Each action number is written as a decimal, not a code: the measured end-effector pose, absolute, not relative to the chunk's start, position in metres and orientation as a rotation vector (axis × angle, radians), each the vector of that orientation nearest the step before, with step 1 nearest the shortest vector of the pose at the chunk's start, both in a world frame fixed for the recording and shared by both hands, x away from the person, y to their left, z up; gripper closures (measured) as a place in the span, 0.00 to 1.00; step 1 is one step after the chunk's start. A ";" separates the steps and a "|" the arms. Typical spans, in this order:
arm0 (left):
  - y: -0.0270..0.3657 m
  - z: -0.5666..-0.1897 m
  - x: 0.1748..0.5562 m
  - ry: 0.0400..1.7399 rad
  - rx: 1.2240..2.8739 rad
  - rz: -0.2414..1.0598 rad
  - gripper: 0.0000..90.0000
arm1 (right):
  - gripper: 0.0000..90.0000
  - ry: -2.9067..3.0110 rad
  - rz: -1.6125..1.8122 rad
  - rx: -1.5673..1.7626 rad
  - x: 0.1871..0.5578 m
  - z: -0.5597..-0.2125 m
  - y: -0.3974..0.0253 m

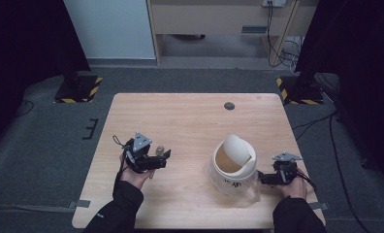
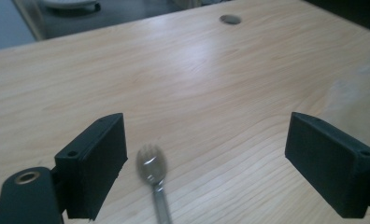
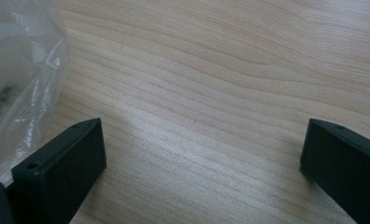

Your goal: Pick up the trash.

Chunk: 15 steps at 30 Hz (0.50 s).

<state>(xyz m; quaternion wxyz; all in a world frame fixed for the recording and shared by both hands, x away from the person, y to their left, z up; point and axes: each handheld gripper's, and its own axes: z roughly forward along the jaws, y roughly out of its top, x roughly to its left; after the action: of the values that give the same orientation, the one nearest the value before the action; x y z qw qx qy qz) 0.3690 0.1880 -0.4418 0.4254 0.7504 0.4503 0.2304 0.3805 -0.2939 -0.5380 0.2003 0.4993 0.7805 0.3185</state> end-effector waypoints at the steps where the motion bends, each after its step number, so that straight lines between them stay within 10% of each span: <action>1: 0.191 -0.446 0.370 1.144 1.878 0.577 0.14 | 0.01 2.181 0.890 1.394 0.381 -0.538 -0.294; 15: 0.211 -0.493 0.388 1.316 1.979 0.571 0.17 | 0.01 2.189 0.890 1.383 0.380 -0.538 -0.293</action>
<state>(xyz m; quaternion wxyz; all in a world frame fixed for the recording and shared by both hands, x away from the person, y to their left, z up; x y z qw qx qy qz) 0.3883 0.2111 -0.4927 0.3415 0.7610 0.5061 0.2196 0.3805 -0.2928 -0.5380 0.2004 0.4948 0.7832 0.3186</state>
